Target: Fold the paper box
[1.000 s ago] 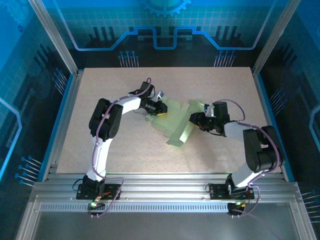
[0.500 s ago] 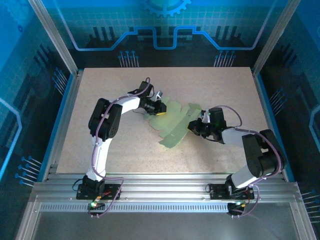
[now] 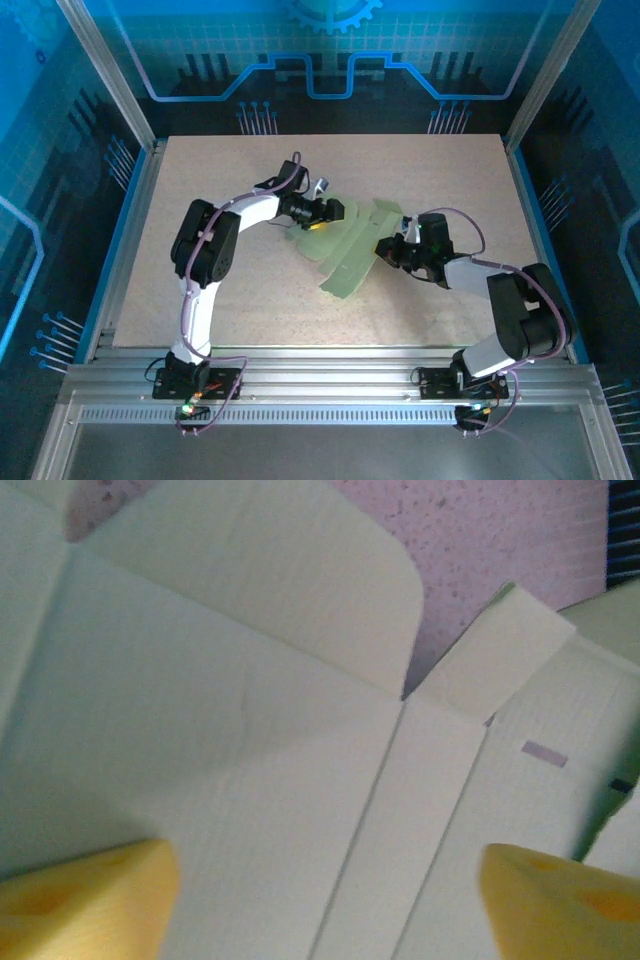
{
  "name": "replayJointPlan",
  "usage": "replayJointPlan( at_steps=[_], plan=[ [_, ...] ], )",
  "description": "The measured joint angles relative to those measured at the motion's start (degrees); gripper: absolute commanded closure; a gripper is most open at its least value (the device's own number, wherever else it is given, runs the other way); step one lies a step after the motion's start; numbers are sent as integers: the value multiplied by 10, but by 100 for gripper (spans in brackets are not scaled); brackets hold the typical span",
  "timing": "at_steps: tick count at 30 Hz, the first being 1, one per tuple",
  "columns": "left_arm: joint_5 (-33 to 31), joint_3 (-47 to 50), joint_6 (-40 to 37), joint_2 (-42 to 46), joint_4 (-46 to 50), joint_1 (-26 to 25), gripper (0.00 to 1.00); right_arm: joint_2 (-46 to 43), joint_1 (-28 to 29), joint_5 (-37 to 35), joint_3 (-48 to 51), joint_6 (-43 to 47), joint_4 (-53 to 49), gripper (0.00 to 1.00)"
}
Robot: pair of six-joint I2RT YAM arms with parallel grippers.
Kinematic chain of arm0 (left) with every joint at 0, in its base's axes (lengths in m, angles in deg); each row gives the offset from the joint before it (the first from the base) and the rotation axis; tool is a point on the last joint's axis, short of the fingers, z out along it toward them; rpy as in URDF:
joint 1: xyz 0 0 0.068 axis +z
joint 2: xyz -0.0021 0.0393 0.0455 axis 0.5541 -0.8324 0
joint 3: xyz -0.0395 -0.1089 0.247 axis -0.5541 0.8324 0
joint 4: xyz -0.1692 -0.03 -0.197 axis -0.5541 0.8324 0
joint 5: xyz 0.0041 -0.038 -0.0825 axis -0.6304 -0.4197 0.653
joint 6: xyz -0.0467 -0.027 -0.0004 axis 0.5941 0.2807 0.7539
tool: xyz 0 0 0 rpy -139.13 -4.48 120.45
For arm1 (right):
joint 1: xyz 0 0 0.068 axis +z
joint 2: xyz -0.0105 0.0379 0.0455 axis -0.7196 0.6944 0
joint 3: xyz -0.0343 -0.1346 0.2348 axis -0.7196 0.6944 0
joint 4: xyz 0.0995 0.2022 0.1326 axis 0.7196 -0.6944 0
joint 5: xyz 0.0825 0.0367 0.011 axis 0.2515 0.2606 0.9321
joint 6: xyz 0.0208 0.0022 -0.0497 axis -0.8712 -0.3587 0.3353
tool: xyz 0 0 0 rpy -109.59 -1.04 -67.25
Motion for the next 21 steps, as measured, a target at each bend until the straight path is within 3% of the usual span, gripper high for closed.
replayJointPlan(
  at_steps=[7,13,17,21],
  plan=[
    [-81,84,8,173,-3,4,1,-1,-34,-14,0,8,63,100],
    [-119,264,41,349,-148,24,1,0,-62,-2,-1,9,136,100],
    [-108,404,110,348,-297,55,1,3,-80,31,-1,6,188,100],
    [-93,464,174,299,-392,63,6,4,-84,62,-4,5,212,100]
  ],
)
